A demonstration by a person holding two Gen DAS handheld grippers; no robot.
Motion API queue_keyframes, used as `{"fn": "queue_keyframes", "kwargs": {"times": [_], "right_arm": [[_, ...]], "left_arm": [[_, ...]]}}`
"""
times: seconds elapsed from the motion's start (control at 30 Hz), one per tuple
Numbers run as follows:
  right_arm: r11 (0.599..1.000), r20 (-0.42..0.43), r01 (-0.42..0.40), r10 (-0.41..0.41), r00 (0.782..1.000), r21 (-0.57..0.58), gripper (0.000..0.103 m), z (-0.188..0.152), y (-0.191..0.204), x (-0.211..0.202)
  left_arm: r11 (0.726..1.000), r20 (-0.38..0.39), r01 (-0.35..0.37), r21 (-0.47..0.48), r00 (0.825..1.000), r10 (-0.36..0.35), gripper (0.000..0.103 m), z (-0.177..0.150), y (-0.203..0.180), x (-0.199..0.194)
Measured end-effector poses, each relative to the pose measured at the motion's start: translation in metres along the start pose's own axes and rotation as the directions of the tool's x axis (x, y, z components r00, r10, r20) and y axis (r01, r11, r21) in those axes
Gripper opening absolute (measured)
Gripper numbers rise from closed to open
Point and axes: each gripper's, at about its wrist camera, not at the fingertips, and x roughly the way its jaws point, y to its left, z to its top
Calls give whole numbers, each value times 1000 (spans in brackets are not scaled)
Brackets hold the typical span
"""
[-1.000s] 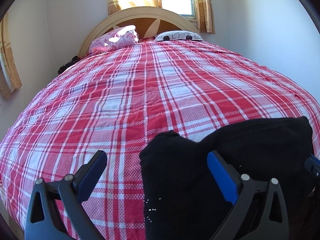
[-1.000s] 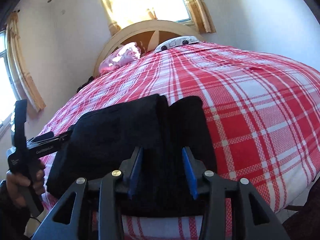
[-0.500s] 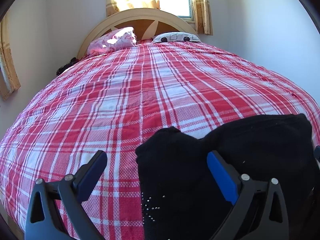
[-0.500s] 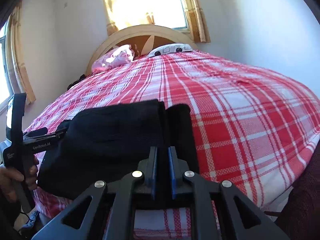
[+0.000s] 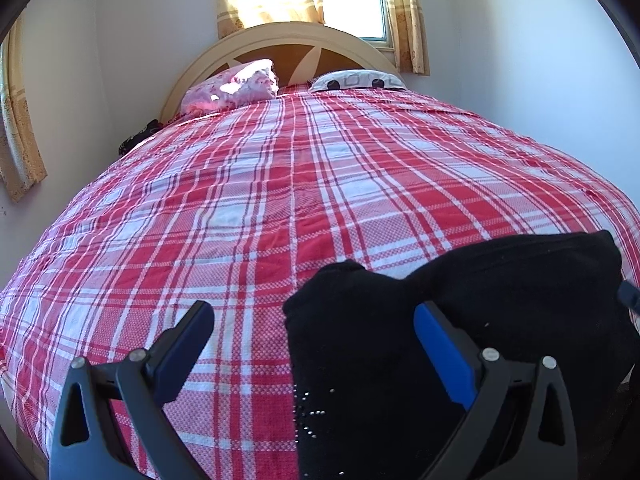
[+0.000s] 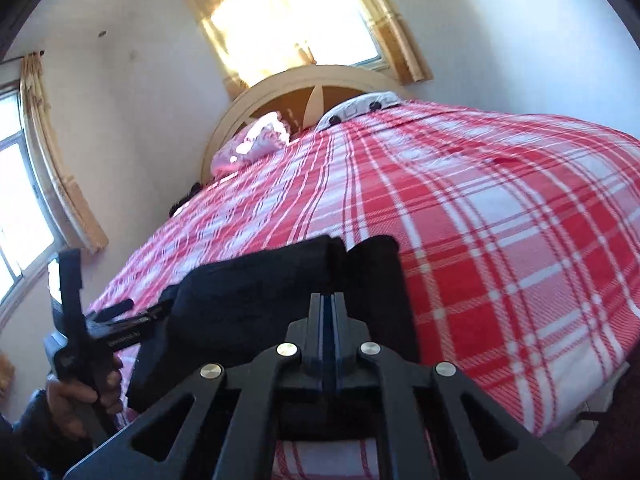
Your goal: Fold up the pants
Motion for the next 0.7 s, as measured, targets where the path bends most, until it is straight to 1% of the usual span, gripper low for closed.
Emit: {"fn": "queue_keyframes", "kwargs": {"times": [0.07, 0.13, 0.2, 0.23, 0.27, 0.3, 0.33, 0.4, 0.5, 0.53, 0.57, 0.63, 0.7], "right_arm": [[1000, -35, -5, 6, 999, 11, 6, -2, -2, 16], [1000, -13, -11, 11, 1000, 24, 6, -3, -2, 15], [1000, 9, -14, 13, 1000, 21, 10, -2, 0, 8], [1000, 16, -9, 9, 1000, 15, 21, -2, 0, 6], [1000, 21, -6, 6, 1000, 9, 42, -2, 1, 4], [1000, 26, -1, 0, 1000, 5, 51, -3, 0, 3], [1000, 31, 11, -11, 999, 2, 58, -3, 0, 3], [1000, 25, 18, -18, 1000, -3, 58, -4, 0, 4], [1000, -15, -1, 1, 1000, -12, 58, -5, 0, 14], [1000, -36, 13, -14, 999, -28, 58, -7, 3, 20], [997, -62, 43, -47, 997, -57, 58, -9, 6, 29], [993, -48, 70, -75, 996, -93, 58, -10, 13, 32], [992, -61, 74, -81, 995, -104, 48, -8, 18, 34]], "left_arm": [[1000, -1, -5, -3, 1000, 5, 102, 0, 3, 0], [1000, -3, -4, -6, 1000, 4, 102, -1, 5, -1], [1000, -6, 7, -20, 1000, -7, 102, -2, 6, -1], [1000, -7, 18, -24, 1000, -19, 102, -2, 5, -1], [999, -9, 33, -22, 999, -33, 102, -2, 3, -2], [999, -8, 42, -14, 999, -42, 102, -3, 0, -3], [999, -5, 48, -1, 999, -48, 102, -4, -4, -4], [999, -5, 43, 17, 999, -43, 102, -6, -9, -4], [999, -39, 27, 32, 999, -26, 103, -11, -14, 3], [999, -50, 22, 34, 999, -21, 103, -12, -14, 5], [999, -64, 14, 33, 998, -12, 103, -13, -14, 8], [1000, -76, 9, 28, 997, -6, 103, -13, -13, 10], [999, -83, -3, 35, 997, 6, 103, -12, -14, 9]]}}
